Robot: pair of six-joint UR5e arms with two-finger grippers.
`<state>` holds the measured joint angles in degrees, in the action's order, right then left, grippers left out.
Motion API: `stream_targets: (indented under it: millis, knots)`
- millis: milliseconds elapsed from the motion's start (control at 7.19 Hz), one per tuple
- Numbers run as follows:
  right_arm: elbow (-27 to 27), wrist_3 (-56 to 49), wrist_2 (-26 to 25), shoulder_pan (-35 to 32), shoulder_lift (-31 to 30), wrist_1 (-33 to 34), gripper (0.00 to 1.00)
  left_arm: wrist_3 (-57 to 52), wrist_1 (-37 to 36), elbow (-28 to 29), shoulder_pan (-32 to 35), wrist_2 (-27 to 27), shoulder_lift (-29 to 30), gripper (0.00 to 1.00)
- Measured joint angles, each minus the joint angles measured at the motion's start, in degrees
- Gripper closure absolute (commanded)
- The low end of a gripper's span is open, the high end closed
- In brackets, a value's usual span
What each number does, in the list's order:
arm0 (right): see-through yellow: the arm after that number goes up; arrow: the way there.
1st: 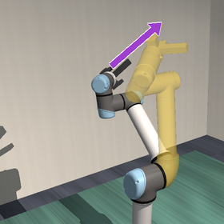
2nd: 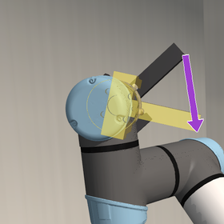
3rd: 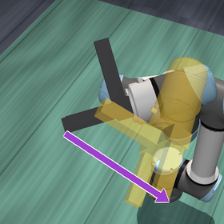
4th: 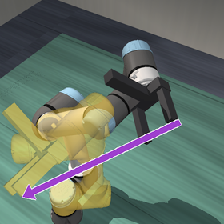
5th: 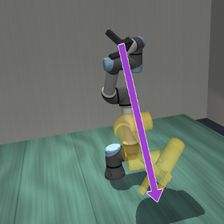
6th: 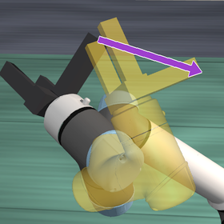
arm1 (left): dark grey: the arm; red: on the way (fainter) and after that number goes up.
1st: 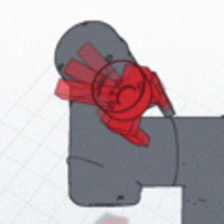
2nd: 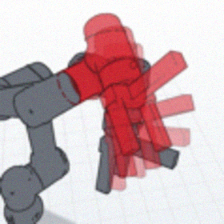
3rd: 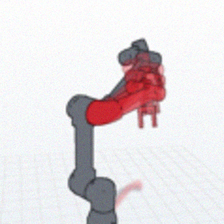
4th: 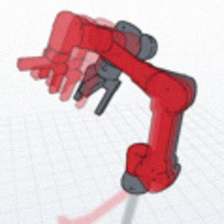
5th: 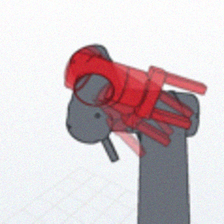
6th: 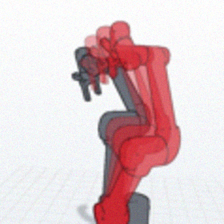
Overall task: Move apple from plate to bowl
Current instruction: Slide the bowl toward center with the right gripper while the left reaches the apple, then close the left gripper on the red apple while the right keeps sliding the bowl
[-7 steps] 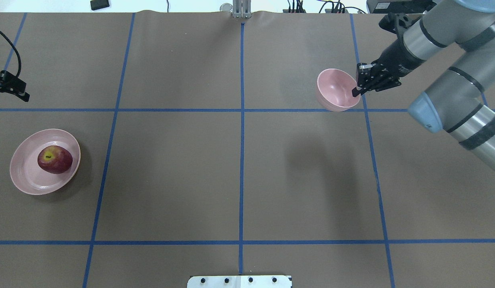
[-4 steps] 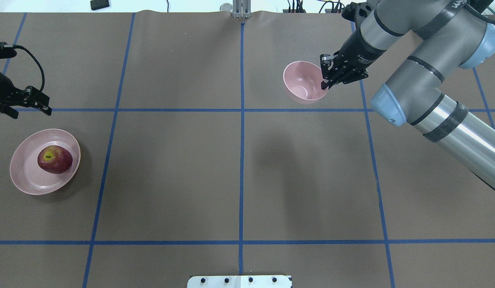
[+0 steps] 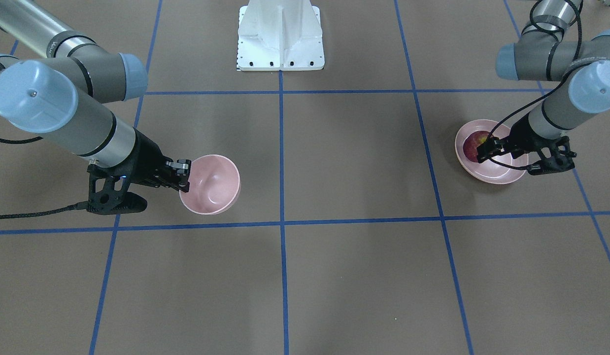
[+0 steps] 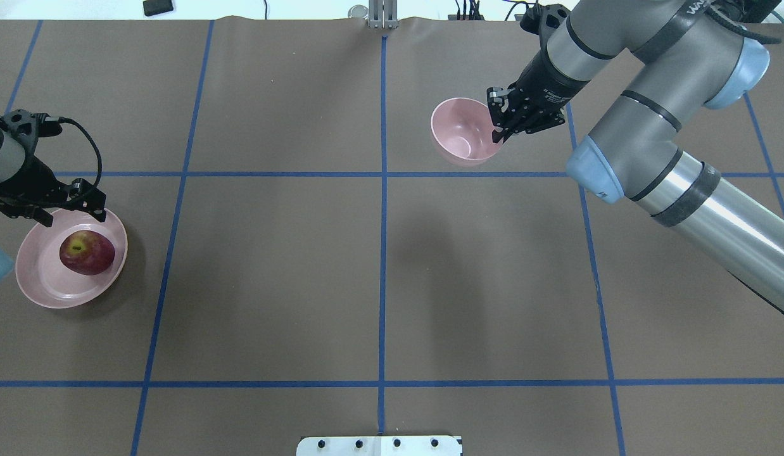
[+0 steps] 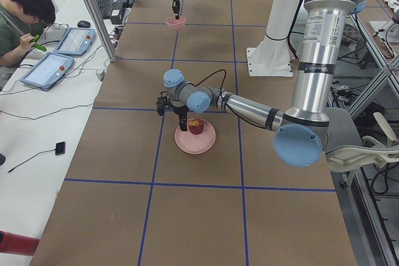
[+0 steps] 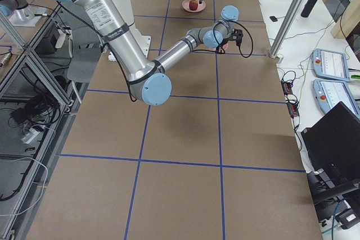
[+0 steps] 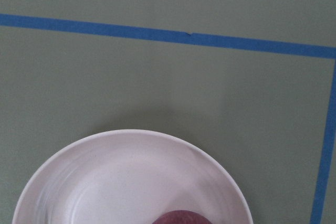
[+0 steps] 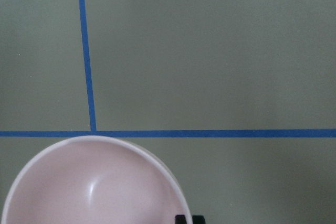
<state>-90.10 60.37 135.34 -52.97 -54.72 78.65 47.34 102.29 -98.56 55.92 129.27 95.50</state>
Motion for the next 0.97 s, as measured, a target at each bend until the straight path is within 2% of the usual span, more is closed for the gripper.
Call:
stream_targets:
  millis: [974]
  knots:
    - [0.0, 0.0, -0.8, 1.1, 0.1, -0.1, 1.00, 1.4, 0.0, -0.8, -4.4, -1.4, -1.5, 0.02]
